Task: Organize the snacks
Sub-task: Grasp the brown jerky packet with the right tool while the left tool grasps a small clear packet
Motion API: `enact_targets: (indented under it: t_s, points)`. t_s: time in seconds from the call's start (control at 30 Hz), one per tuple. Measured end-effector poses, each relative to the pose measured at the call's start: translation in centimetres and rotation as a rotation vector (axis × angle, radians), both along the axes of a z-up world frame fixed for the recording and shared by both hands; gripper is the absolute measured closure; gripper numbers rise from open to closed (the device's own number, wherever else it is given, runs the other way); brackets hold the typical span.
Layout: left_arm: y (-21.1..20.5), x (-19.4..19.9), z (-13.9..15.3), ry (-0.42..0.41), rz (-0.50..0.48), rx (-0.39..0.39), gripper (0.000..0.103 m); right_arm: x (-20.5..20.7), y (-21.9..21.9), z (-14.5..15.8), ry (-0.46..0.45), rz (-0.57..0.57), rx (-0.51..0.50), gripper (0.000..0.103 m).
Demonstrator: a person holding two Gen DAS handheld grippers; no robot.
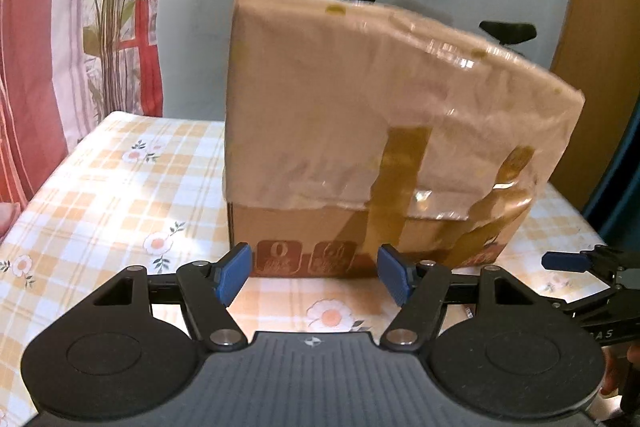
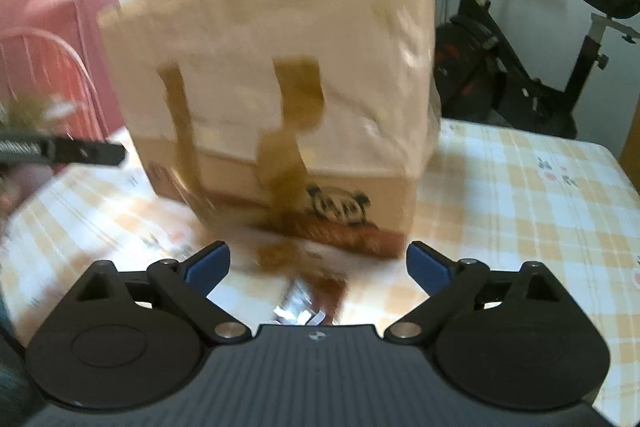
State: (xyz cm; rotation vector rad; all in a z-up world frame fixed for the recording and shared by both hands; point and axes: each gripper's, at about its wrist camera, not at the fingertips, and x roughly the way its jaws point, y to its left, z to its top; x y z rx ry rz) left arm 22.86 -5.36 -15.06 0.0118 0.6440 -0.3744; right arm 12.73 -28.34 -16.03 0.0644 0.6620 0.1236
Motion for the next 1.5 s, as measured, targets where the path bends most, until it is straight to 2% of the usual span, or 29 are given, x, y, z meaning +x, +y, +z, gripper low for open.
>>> enact_targets:
  t_s: [0.13, 0.2, 0.27, 0.47, 0.63, 0.87, 1.1, 1.2, 1.3, 1.5]
  points:
    - [-0.2, 0.3, -0.7, 0.01, -0.001, 0.022, 0.032, 0.8, -0.2, -2.0, 0.051, -0.034, 0.009, 0.009]
    - [-0.3, 0.5, -1.0, 0.014, -0.004, 0.029, 0.032, 1.2, 0.0, -2.7, 0.067, -0.028, 0.002, 0.015]
    - [-0.5, 0.6, -1.3, 0.021, -0.01, 0.035, 0.032, 1.5, 0.5, -3.4, 0.073, -0.012, -0.01, 0.027]
    - [-1.4, 0.5, -2.0, 0.04, -0.055, 0.054, 0.032, 1.3, 1.8, -4.7, 0.067, 0.024, -0.053, 0.033]
    - [-2.6, 0.6, -2.9, 0.06, -0.102, 0.065, 0.032, 1.0, 1.0, -4.6, 0.044, -0.012, -0.024, 0.054]
    - [-4.4, 0.6, -4.2, 0.089, -0.18, 0.084, 0.036, 0.8, 0.8, -4.6, 0.028, 0.001, 0.002, 0.056]
    - [-7.9, 1.1, -5.4, 0.108, -0.309, 0.091, 0.039, 0.7, -0.1, -4.6, 0.022, -0.024, 0.046, 0.057]
    - [-9.6, 1.4, -6.0, 0.105, -0.356, 0.109, 0.045, 0.6, -0.4, -4.5, 0.02, -0.03, 0.066, 0.057]
    - [-11.0, 1.9, -6.6, 0.103, -0.373, 0.143, 0.054, 0.5, -0.7, -4.6, 0.017, -0.038, 0.083, 0.057]
    - [-11.9, 2.3, -7.2, 0.083, -0.376, 0.178, 0.055, 0.4, -1.0, -4.6, 0.011, -0.05, 0.092, 0.057]
